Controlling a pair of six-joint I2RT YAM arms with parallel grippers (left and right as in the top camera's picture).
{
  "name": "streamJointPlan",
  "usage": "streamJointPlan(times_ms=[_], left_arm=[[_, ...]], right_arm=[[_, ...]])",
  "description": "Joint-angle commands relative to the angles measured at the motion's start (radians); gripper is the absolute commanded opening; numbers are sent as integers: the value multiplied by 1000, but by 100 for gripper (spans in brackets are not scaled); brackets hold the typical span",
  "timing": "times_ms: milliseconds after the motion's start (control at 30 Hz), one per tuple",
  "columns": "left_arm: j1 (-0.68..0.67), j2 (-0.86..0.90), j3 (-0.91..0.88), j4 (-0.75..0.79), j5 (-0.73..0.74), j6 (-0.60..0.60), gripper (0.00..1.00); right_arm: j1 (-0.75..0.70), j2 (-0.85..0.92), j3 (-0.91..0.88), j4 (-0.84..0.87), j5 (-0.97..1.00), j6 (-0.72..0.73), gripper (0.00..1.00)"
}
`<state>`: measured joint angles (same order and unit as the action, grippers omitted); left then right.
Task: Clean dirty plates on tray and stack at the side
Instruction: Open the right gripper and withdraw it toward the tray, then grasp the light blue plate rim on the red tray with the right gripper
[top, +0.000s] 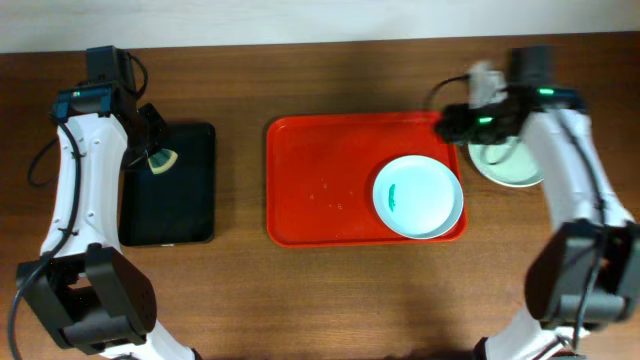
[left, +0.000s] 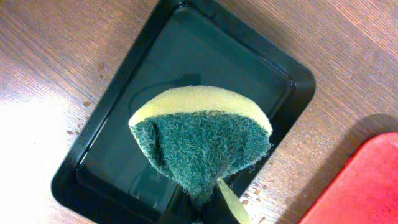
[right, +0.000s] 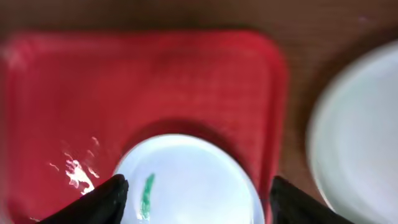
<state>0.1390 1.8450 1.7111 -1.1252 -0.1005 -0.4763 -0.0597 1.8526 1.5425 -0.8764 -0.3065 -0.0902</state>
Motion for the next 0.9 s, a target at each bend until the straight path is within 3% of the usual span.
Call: streamJointPlan(times_ms=[0, 267, 867], left_arm=[[2, 0, -9, 2, 7, -9, 0], [2, 0, -9, 2, 7, -9, 0], [2, 0, -9, 2, 8, -9, 0]], right_arm=[[96, 101, -2, -8, 252, -125, 77], [110, 231, -2, -15, 270, -148, 77], [47, 235, -67, -269, 186, -129, 77]])
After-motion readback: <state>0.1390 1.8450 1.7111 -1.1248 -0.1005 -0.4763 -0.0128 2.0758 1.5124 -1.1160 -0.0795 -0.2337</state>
